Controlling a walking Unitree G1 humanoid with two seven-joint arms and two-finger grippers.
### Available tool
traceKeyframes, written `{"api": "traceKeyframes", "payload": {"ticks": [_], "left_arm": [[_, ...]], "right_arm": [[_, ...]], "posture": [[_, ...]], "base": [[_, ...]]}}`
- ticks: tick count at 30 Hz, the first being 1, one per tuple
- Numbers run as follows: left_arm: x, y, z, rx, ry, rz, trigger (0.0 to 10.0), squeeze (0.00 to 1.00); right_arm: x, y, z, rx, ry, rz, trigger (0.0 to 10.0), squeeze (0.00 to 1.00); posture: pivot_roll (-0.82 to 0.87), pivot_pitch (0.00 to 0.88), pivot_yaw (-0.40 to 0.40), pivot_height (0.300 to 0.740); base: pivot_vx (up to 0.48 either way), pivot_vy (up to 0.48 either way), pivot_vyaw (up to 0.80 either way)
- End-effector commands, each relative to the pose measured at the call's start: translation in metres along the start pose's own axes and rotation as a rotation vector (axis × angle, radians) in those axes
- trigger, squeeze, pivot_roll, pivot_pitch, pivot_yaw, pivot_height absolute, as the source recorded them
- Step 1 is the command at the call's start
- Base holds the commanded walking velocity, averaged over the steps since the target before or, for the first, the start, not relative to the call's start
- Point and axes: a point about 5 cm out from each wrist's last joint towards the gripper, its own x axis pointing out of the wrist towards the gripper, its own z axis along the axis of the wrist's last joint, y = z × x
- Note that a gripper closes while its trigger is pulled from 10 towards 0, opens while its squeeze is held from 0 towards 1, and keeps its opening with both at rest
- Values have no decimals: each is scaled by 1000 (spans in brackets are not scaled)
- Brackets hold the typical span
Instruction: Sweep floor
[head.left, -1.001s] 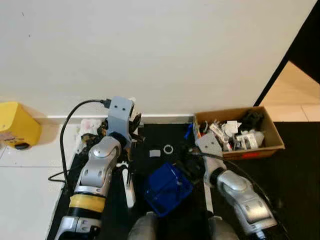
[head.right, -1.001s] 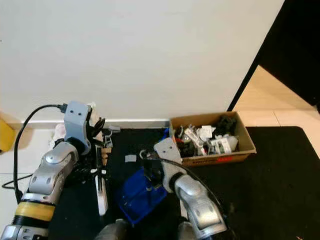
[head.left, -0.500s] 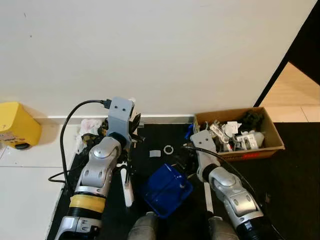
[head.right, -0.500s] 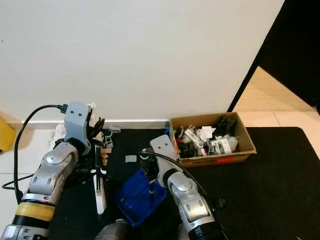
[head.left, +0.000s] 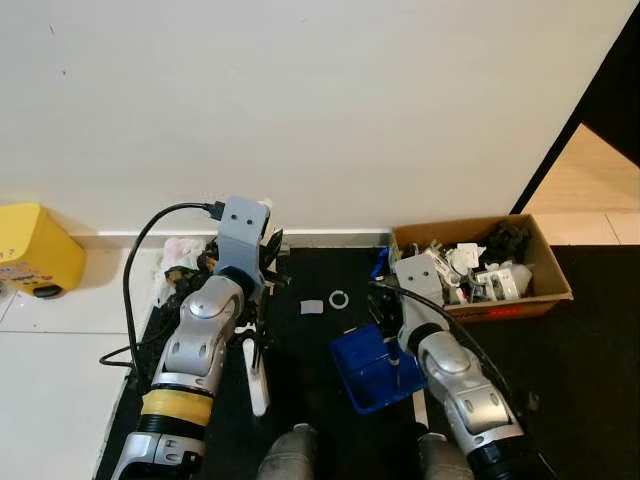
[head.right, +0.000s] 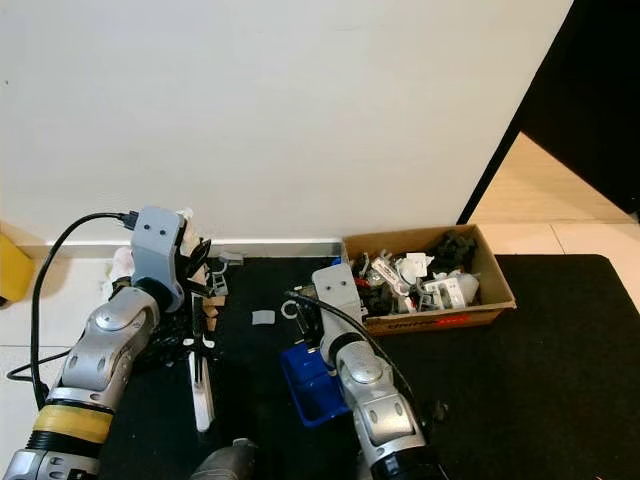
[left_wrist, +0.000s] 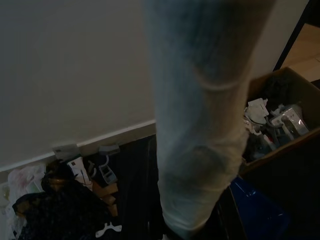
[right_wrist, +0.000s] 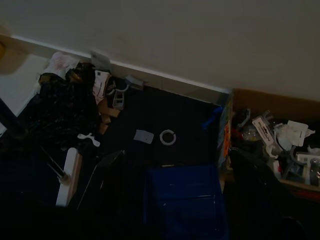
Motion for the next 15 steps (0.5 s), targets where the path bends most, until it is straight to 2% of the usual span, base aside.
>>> {"api": "traceKeyframes", "payload": {"ticks": [1, 6, 7, 11, 12, 15], "left_arm": [[1, 0, 3, 26, -18, 1, 10000, 0], [2, 0, 3, 28, -18, -1, 10000, 0], [2, 0, 3, 30, -18, -2, 10000, 0], [2, 1, 3, 32, -18, -1, 10000, 0], [2, 1, 3, 33, -18, -1, 10000, 0], [2, 0, 3, 34, -17, -2, 10000, 0]], "right_arm": [[-4, -14, -10, -28, 32, -83, 0, 0], [-5, -17, -1, -19, -32, -3, 0, 0], [-6, -21, 6, -16, -72, 53, 0, 0], [-9, -35, 16, -38, -119, 82, 0, 0], [-9, -39, 18, -32, -123, 93, 10000, 0], [-10, -51, 17, -13, -121, 100, 10000, 0]], "posture": [[109, 148, 37, 740], [110, 148, 41, 740], [111, 148, 43, 740], [111, 150, 46, 740], [110, 151, 48, 740], [113, 152, 48, 740]], "base": [[0, 0, 0], [0, 0, 0], [0, 0, 0], [0, 0, 0], [0, 0, 0], [0, 0, 0]]}}
